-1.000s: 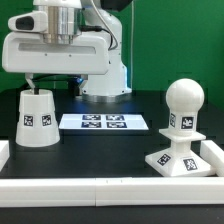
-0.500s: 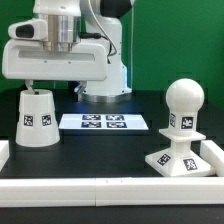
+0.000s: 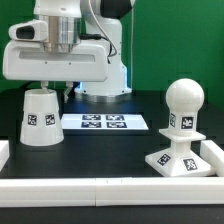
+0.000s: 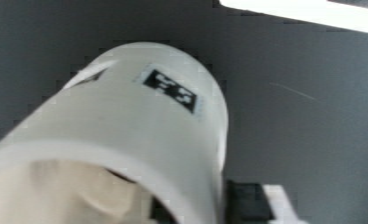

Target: Assemble lamp

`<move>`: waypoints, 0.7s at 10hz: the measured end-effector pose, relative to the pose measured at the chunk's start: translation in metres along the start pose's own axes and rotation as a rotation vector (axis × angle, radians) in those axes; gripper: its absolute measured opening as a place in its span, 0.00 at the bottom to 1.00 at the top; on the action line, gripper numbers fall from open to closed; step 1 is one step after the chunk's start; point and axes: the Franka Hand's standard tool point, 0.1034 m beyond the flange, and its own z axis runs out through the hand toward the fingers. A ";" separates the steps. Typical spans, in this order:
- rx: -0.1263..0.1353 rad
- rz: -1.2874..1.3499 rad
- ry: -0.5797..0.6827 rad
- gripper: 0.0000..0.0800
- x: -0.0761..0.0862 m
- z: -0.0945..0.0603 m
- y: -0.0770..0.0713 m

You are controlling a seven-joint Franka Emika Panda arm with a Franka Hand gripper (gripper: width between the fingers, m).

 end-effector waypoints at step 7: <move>0.029 0.079 -0.013 0.06 0.009 -0.003 -0.018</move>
Offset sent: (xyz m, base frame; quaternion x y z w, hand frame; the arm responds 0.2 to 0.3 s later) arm 0.0000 0.0000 0.0000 0.0000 0.0000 0.0000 1.0000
